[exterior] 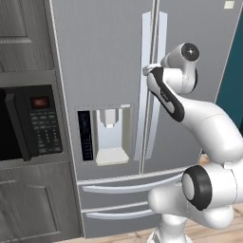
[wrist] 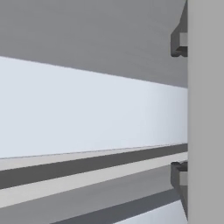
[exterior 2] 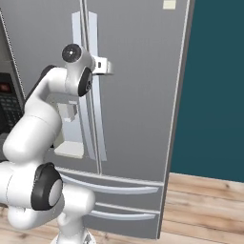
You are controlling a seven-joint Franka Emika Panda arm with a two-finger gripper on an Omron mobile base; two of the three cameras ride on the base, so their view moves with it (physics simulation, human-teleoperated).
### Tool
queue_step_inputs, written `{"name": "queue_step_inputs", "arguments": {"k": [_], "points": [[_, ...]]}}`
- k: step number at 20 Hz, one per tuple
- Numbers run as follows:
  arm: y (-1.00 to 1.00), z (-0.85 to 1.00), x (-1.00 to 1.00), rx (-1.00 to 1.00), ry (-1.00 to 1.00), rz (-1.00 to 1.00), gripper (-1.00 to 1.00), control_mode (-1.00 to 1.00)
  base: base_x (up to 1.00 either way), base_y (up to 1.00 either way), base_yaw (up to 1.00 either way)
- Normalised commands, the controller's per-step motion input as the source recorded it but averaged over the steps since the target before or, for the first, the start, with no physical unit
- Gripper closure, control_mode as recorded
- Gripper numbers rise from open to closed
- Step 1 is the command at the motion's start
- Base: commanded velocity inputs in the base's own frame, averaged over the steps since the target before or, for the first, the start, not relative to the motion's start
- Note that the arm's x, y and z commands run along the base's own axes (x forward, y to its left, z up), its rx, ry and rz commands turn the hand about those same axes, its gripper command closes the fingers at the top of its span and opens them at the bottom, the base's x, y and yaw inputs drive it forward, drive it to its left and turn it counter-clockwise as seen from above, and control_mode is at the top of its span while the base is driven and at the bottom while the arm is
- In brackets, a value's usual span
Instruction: Gather the eggplant and broccoli from the fridge and place them on a tray on the dining counter. Then gather the chicken drumsticks from the fridge and place them on the other tray.
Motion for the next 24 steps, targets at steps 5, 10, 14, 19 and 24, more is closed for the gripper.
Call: {"name": "queue_step_inputs", "arguments": {"k": [5,10,14,19,24], "points": [[0.22,-0.03,0.56,0.03,0.00,0.03,-1.00,-1.00,0.00,0.00,0.00],[0.37,-0.06,0.41,0.03,0.00,0.07,-1.00,-1.00,0.00,0.00,0.00],[0.36,-0.04,0.57,0.00,0.00,0.04,1.00,-1.00,0.00,0.00,0.00],[0.25,-0.01,0.52,0.00,0.03,0.03,1.00,-1.00,0.00,0.00,0.00],[0.14,0.05,0.13,0.00,0.11,0.03,1.00,-1.00,0.00,0.00,0.00]]}}
